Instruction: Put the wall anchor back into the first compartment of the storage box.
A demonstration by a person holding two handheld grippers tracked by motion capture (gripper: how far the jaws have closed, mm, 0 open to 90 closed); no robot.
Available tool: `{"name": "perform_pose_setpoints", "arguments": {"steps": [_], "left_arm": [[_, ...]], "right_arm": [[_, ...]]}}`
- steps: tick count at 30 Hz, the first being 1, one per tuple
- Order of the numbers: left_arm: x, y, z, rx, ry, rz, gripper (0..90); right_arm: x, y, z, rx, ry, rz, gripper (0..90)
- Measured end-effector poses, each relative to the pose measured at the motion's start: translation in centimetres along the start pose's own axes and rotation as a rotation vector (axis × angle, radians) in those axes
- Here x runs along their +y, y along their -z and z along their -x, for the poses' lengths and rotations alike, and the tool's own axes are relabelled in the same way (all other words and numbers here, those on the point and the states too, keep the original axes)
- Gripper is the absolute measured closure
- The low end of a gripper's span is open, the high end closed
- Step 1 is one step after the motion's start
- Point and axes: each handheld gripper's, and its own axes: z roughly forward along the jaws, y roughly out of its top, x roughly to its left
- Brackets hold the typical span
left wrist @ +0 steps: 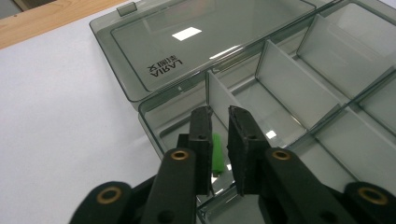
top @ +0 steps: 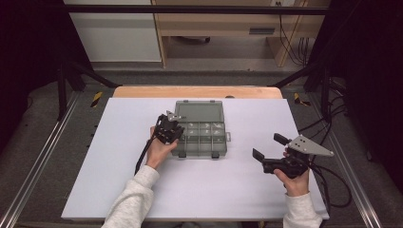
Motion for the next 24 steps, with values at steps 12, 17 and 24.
{"name": "perform_pose_setpoints", "arguments": {"steps": [12, 17, 24], "left_arm": [[0.4, 4.2, 0.1, -0.048, 0.025, 0.123, 64.6], [0.2, 6.4, 0.1, -0.075, 0.025, 0.173, 51.4], [-0.4, 9.1, -0.2, -0.131, 0.028, 0.231, 31.1]], "right_arm": [[0.0, -0.1, -0.1, 0.003, -0.001, 0.004, 2.4], [0.0, 0.0, 0.0, 0.002, -0.003, 0.006, 2.3], [0.0, 0.1, 0.0, -0.002, -0.004, 0.001, 2.1]]}}
